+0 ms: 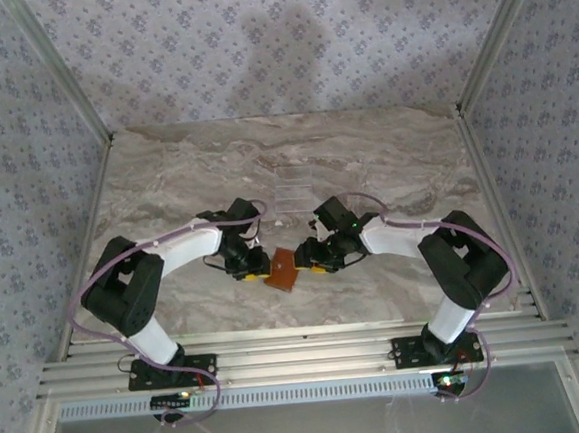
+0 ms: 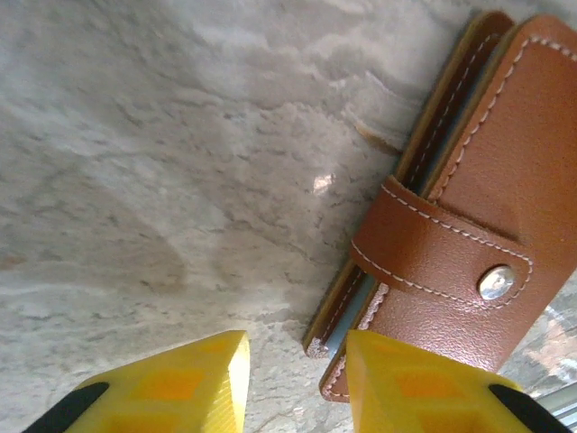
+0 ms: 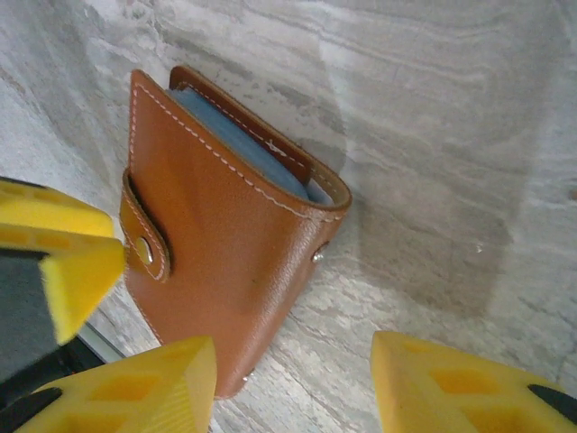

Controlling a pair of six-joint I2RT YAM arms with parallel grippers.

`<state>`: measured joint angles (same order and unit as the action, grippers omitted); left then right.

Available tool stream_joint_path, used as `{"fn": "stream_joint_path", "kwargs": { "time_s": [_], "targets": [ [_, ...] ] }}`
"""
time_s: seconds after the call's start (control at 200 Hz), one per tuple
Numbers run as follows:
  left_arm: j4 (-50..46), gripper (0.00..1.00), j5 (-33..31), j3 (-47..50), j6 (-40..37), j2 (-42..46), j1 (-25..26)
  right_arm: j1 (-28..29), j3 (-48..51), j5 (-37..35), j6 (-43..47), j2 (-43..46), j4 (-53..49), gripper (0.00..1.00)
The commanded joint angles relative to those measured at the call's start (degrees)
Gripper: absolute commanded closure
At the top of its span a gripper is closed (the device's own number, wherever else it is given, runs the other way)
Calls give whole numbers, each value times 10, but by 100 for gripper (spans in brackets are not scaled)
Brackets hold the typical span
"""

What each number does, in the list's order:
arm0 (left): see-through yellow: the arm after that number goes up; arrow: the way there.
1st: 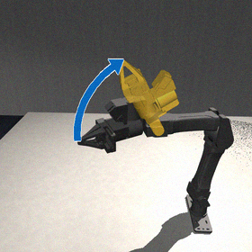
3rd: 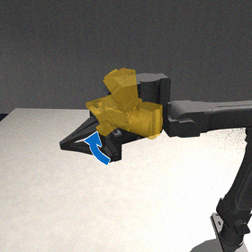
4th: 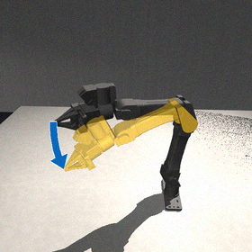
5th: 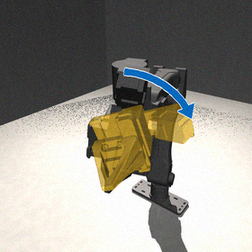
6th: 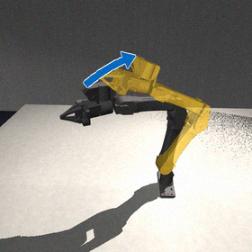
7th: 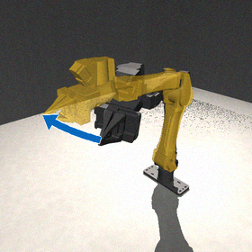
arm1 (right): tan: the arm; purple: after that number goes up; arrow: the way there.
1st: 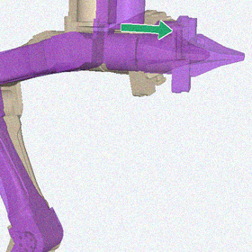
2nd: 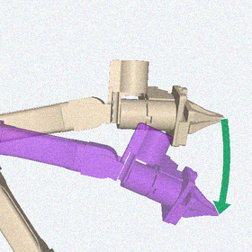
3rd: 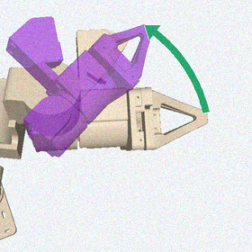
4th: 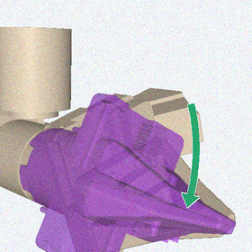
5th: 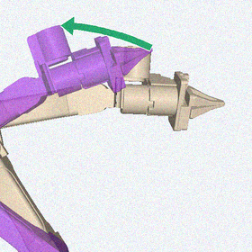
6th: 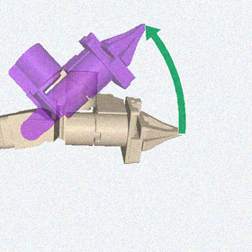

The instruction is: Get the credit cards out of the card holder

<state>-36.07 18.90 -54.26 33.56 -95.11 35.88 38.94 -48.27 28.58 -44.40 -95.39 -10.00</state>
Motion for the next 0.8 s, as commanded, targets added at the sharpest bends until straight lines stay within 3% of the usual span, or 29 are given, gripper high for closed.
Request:
{"fn": "stream_joint_path", "kwargs": {
  "time_s": [0.0,0.795],
  "targets": [
    [-20,68,13,-12,-9,-18,15,4,4,17,-21,-16,30,51],
    [0,73,14,-20,7,-32,29,-5,16,73,-42,-62,120,62]
  ]
}}
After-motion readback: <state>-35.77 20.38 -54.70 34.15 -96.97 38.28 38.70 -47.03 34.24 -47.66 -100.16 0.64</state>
